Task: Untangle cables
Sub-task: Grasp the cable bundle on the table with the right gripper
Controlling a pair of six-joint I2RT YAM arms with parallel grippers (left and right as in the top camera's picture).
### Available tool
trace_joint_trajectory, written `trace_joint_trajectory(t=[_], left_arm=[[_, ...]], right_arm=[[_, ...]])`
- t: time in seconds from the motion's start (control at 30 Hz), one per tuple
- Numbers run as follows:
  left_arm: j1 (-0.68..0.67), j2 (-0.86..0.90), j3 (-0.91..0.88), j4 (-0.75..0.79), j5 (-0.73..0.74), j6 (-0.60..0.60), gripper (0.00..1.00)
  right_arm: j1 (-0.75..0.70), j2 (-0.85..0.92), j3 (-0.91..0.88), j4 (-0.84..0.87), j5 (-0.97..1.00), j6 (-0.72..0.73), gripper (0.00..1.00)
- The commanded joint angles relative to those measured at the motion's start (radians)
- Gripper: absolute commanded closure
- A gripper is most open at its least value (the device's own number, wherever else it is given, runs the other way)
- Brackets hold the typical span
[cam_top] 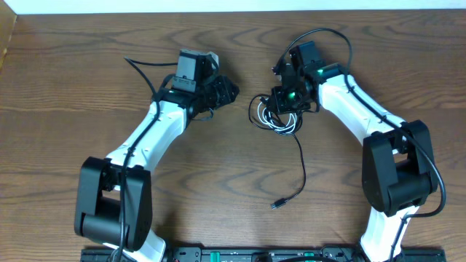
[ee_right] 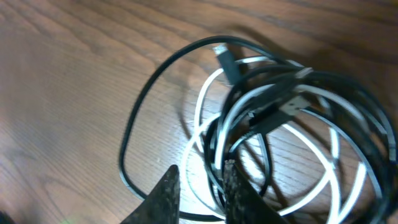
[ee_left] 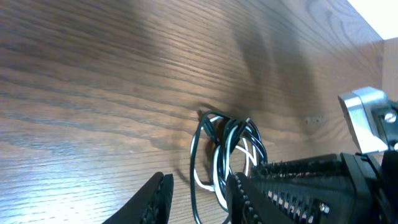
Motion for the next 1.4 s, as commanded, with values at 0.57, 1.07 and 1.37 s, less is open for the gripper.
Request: trace_joint_trajectory(t=[0.57, 1.07, 1.37], left_arm=[[0.044, -0.01, 0.014, -0.092, -0.016, 0.041, 0.67], [0.044, -0.01, 0.013, -0.092, -0.016, 0.048, 0.67], [0.044, -0.01, 0.014, -0.091, -0.015, 0.048, 0.67]], right_arm=[[0.126, 0.099, 0.005, -0.005, 0.216, -0.064, 0.89], [0.118, -0.024, 0.053, -0.084, 0.258, -0.082, 0.78], [0.172, 0.0, -0.003, -0.055, 0.344, -0.078, 0.76]])
